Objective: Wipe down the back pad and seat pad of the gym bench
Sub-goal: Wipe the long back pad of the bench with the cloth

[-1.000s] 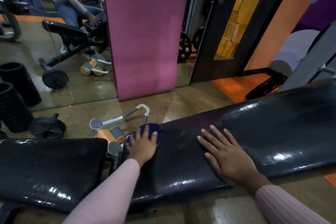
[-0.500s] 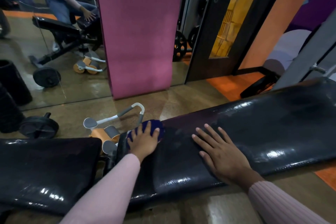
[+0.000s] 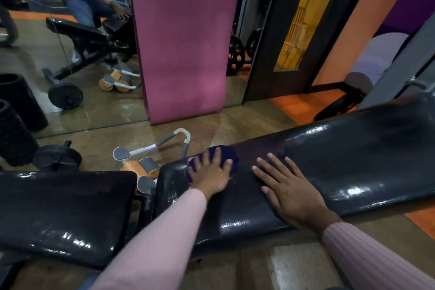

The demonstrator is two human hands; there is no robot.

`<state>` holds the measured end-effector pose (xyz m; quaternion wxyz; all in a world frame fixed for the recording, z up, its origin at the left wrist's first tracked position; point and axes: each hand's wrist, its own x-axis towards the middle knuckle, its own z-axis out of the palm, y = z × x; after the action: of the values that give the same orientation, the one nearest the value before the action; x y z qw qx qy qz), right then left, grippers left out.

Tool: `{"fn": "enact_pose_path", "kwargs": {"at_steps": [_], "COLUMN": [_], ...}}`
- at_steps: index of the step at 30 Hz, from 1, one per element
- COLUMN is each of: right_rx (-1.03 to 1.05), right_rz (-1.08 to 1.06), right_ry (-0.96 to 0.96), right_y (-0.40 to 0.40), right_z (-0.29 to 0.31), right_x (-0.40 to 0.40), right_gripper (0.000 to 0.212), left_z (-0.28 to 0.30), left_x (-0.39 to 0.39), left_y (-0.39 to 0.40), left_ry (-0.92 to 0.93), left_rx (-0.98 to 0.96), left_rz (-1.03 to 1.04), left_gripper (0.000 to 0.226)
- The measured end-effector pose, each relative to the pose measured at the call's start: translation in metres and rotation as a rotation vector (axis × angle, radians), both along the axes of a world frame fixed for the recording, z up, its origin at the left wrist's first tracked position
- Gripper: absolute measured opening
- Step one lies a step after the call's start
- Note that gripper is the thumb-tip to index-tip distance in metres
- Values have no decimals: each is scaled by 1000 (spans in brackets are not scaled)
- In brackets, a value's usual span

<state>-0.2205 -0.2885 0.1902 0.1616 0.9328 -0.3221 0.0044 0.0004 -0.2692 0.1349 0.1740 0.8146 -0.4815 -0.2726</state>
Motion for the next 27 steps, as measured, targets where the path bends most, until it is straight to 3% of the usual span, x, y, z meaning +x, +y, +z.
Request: {"fn": "enact_pose_path", "kwargs": {"at_steps": [6, 11, 16, 21, 27], "right_rx": [10, 0, -54, 26, 106], "right_rz": [18, 28, 235, 208, 136], "right_ry": [-27, -14, 109, -59, -133], "right_y": [-1, -3, -7, 4, 12], "right_z": [-2, -5, 2, 2, -25], "right_x": [-2, -2, 9, 42, 52], "right_gripper": [52, 53, 54, 56, 54], "left_z": [-40, -16, -13, -36, -18], "left_x": [59, -20, 16, 33, -13], "left_y": [60, 66, 26, 77, 70], "left_ry": [108, -67, 47, 80, -49], "left_rx": [79, -42, -2, 32, -23], "left_rz": [266, 61, 91, 277, 35], "left_gripper": [63, 62, 62, 61, 61]}}
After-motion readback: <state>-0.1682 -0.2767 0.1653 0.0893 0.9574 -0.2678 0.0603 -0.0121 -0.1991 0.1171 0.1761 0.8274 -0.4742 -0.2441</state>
